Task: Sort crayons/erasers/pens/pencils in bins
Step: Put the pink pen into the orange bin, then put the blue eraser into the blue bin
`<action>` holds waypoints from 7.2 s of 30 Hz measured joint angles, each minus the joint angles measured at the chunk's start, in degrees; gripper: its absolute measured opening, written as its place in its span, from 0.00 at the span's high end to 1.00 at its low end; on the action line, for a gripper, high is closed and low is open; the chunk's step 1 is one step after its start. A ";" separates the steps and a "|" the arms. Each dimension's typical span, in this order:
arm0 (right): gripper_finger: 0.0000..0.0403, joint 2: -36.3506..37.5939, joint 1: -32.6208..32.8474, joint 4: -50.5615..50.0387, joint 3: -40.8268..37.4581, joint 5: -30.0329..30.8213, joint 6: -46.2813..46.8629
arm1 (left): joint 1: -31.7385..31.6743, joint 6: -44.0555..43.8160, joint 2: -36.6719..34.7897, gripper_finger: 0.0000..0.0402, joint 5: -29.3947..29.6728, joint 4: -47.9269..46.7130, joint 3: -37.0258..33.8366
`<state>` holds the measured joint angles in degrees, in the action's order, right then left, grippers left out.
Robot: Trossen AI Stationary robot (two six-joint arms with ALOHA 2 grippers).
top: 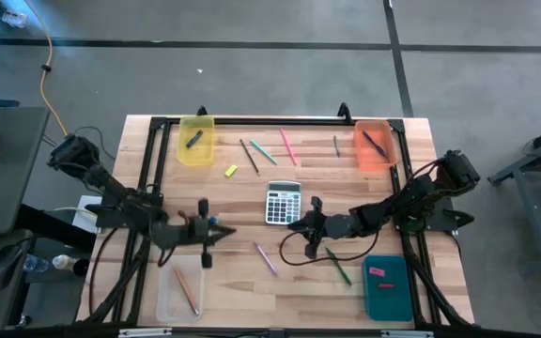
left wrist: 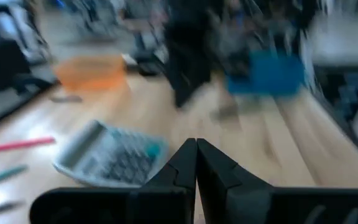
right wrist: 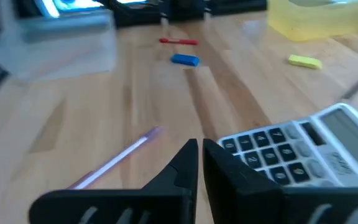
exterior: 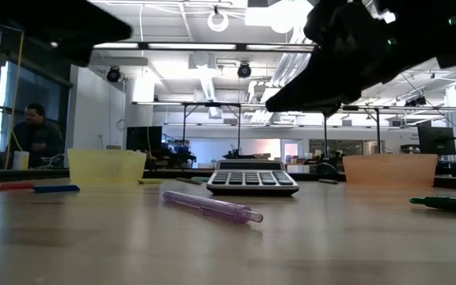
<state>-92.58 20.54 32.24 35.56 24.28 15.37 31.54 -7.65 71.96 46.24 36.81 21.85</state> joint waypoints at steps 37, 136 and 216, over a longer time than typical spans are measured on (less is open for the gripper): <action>0.56 -34.40 8.98 -57.84 50.18 0.85 30.88 | -6.74 6.12 0.02 1.00 -2.01 27.43 -12.93; 0.92 17.61 -66.16 -75.85 5.13 -0.05 13.67 | -6.70 9.79 0.02 1.00 0.70 25.98 -12.88; 0.99 26.58 -30.49 -25.04 -6.06 -2.13 3.61 | -15.80 -28.37 -6.21 0.95 -20.35 -69.62 16.77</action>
<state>-66.00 -9.96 7.20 29.50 22.15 18.98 15.74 -36.02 65.76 25.89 -32.81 38.62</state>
